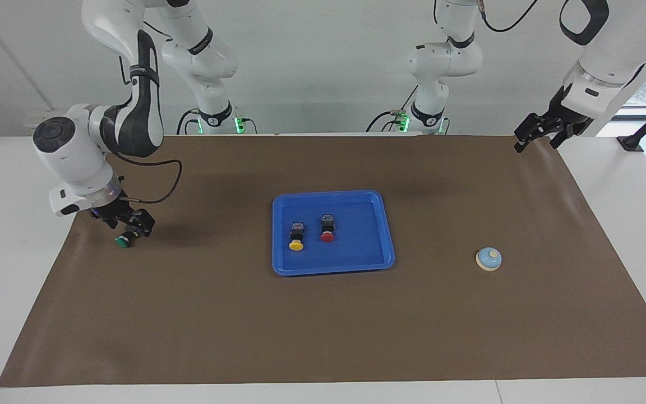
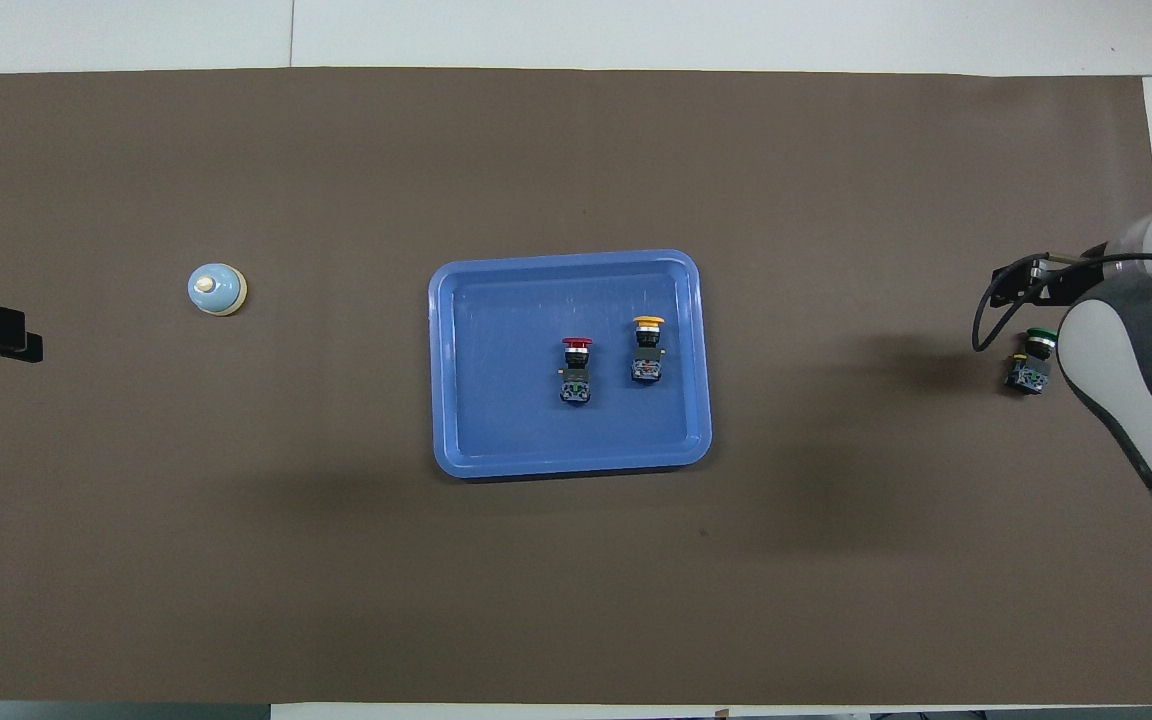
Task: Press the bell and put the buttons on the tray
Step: 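Move the right gripper to the green-capped button and grasp it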
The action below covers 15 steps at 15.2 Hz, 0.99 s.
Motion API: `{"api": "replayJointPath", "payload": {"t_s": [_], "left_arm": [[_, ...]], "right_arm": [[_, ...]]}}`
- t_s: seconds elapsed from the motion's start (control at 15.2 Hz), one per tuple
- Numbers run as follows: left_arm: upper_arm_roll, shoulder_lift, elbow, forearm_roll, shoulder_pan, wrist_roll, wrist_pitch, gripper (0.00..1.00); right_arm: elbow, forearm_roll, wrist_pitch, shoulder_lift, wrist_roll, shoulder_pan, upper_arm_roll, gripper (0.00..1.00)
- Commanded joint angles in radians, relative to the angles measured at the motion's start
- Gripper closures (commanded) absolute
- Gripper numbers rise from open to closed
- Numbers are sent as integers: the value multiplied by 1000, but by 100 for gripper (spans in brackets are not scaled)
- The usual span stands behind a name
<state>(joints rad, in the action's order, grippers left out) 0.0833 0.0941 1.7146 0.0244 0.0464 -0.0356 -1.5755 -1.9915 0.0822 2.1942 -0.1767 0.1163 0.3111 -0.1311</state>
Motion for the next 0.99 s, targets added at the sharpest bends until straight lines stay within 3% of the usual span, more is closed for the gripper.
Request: {"api": "replayJointPath", "payload": {"t_s": [0.0,0.33,0.79,0.86,0.92], "left_arm": [[3,13,2,3,4,-6,9,0],[3,13,5,3,3,-6,9,0],[3,13,2,3,3,-6,9,0],[3,13,5,3,4,-6,9,0],[3,13,2,3,4,-6,9,0]], "right_arm": [[-185,11,172,75,-64,58,-18,0],[-268,10,268,69,-96,111,-18,0],[-282,10,344,16,-110,129,-18,0],[-282,10,343,16,-112,129,-18,1],[-282,10,345,16,-112,129,-18,13]]}}
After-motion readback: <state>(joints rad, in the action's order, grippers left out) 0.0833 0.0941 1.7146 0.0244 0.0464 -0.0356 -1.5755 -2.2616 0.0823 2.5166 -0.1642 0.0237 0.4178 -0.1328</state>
